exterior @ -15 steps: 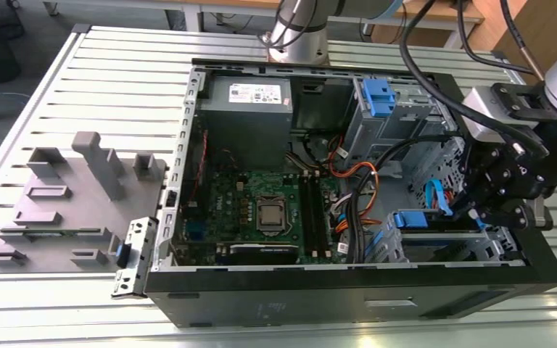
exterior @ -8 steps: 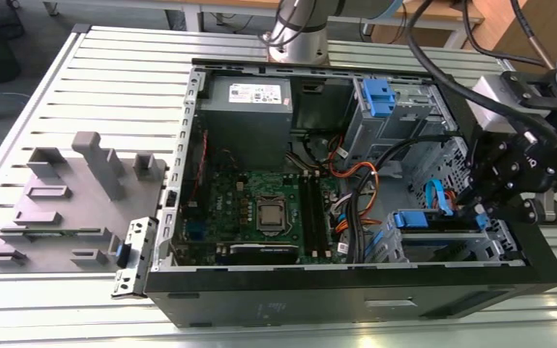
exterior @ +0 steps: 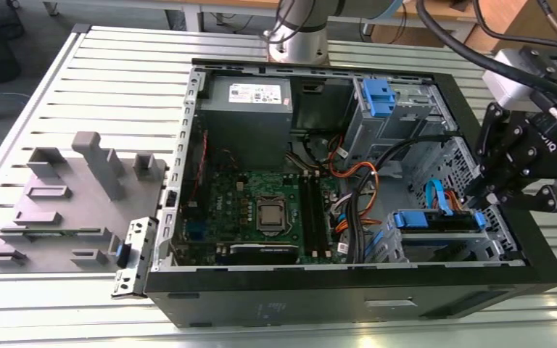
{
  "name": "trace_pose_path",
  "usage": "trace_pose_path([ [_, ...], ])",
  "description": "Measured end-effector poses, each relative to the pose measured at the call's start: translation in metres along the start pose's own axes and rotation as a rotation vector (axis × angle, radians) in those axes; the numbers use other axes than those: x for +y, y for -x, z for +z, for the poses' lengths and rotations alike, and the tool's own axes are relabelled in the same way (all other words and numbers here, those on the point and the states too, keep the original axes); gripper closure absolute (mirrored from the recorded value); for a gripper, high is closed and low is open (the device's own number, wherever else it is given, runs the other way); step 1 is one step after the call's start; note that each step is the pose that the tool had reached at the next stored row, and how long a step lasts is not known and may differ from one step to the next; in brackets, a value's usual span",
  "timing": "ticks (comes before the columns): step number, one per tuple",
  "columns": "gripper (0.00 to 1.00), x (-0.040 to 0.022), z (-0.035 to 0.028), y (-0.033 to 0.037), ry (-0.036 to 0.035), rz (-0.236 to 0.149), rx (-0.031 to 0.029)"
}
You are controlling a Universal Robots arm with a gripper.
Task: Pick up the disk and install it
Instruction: 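Insert the second disk wire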
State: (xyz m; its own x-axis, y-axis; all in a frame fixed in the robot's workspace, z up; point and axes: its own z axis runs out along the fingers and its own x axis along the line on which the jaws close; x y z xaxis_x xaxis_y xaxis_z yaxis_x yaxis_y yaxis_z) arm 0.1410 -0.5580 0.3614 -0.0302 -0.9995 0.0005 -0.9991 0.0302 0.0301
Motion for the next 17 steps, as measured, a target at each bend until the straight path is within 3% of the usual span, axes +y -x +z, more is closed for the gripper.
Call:
trace_pose_path([
  [6, 0.76, 0.0001, -0.0013, 0.0, -0.0001, 0.0, -0.0001],
  [10, 0.76, 0.0057, -0.0009, -0.0002, -0.0008, 0.0, -0.0001],
  [14, 0.76, 0.0129, -0.0006, -0.0004, -0.0095, 0.0, -0.0004],
  [17, 0.76, 0.0142, -0.001, -0.0005, -0.0144, 0.0, -0.004],
])
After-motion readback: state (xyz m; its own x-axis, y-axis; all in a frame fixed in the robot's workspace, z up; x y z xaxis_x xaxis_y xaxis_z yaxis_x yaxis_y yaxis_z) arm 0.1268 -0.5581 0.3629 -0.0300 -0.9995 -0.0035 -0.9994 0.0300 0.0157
